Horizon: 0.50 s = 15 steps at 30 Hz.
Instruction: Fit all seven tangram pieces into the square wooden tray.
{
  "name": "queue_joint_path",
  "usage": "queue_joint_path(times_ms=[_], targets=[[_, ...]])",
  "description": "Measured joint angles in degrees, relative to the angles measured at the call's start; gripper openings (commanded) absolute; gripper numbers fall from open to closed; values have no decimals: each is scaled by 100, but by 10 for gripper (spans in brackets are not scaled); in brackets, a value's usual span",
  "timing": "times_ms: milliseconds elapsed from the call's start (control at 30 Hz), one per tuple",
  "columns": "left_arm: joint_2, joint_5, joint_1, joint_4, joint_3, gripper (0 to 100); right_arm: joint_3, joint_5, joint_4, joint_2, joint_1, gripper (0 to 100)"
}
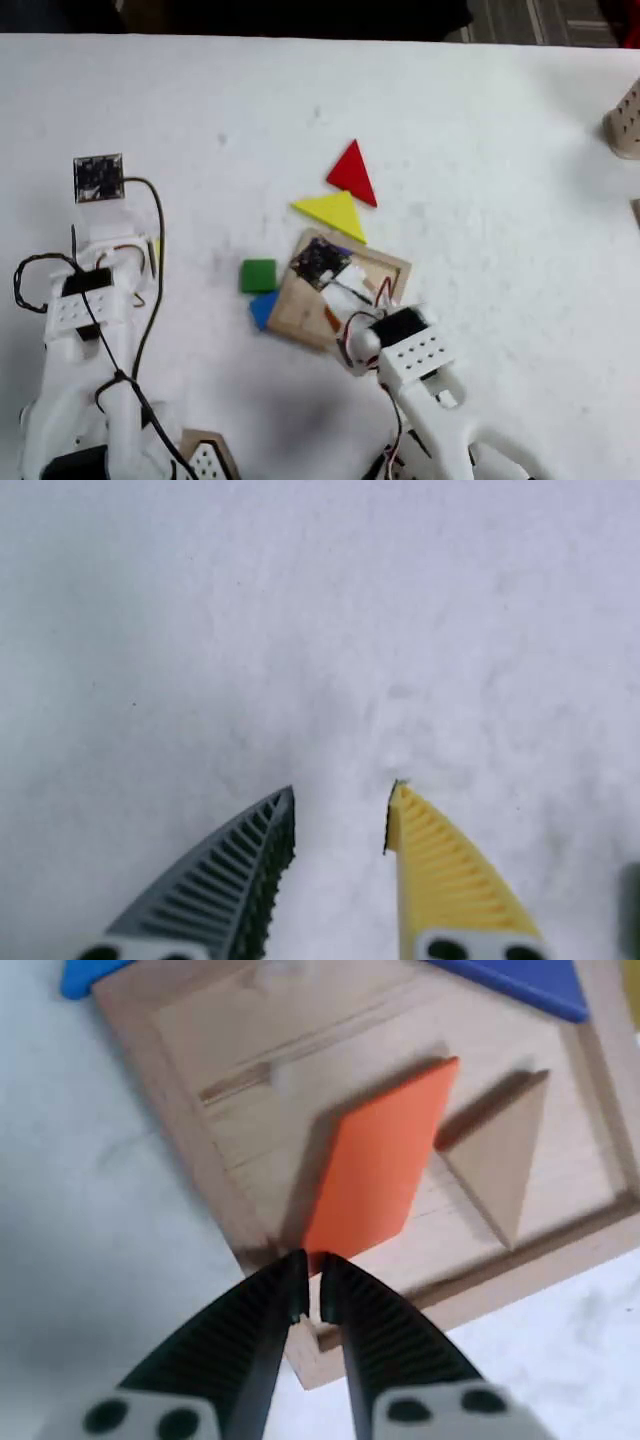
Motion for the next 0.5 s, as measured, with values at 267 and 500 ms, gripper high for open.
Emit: queue_joint_path(times_ms=[267,500], targets=[[0,0,0,0,0,181,0,-378,-193,0,-607,29],[0,0,0,0,0,181,-396,-378,255,-158,-237,31]])
